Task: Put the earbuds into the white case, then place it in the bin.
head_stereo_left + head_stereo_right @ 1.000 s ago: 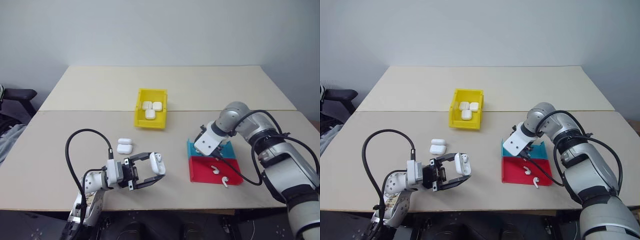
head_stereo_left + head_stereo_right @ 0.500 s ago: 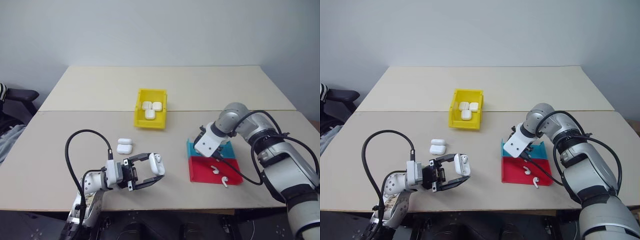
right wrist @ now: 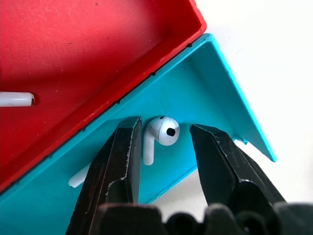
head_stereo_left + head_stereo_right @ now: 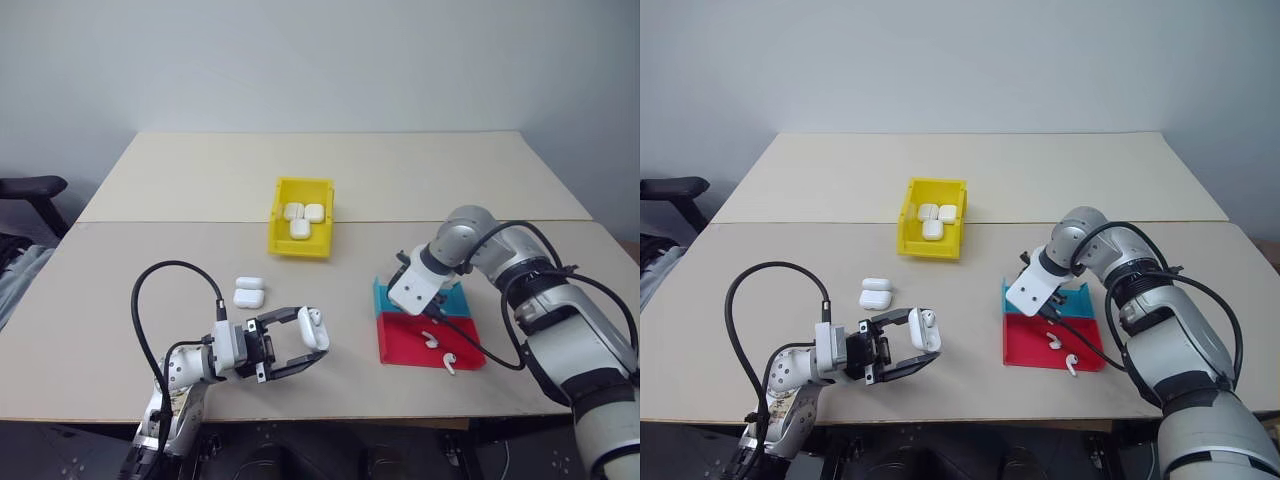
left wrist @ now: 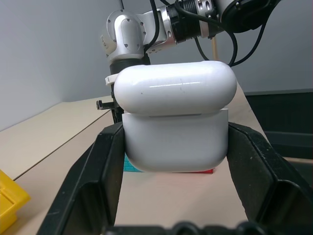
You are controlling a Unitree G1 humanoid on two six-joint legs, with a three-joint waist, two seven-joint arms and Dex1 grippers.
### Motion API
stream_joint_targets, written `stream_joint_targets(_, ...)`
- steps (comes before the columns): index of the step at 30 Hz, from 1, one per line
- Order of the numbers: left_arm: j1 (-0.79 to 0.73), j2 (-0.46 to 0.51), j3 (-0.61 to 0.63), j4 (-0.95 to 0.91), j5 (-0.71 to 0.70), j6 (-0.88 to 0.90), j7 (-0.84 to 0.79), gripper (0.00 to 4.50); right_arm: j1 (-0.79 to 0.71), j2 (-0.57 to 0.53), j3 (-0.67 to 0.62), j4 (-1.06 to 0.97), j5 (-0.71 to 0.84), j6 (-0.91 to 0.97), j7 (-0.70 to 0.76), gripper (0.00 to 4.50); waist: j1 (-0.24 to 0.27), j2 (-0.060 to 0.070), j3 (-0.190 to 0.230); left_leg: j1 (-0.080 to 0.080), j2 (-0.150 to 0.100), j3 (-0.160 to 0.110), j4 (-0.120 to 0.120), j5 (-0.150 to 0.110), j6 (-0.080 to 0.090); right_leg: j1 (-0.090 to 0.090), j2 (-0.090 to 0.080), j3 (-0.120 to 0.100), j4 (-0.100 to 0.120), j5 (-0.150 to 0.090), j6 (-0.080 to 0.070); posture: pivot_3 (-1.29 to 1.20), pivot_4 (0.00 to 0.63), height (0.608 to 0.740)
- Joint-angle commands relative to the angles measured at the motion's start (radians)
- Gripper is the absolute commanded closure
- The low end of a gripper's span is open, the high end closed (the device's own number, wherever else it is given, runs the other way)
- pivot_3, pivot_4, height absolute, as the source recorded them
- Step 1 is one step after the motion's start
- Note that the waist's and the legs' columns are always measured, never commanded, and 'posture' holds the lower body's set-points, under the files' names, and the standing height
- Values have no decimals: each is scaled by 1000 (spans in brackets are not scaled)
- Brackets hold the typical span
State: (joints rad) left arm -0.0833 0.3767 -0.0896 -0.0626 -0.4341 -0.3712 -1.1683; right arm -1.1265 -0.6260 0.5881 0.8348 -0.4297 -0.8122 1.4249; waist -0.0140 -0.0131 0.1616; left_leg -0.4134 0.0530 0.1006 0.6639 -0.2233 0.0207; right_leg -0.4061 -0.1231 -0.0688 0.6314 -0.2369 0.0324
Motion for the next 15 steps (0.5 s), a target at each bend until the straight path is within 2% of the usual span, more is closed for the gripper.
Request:
stream_joint_targets(1,-4,2,2,-36,-9,-25,6,1674,-14,5,7,-10,-2,-14,-2,2494,0,0,0,0,0,0,0,0,0,0,0,0,0,0,0,0,150,740)
stream_joint_targets(13,-7,-2,1,-34,-8,-25,10,1674,-15,-2,13,1,-9,-31,1,2494,0,0,0,0,0,0,0,0,0,0,0,0,0,0,0,0,150,740)
stream_joint_targets(15,-8,-1,1,-34,-6,-24,12,1674,-11,-2,7,-4,-3,-26,-2,2869,0,0,0,0,0,0,0,0,0,0,0,0,0,0,0,0,150,740)
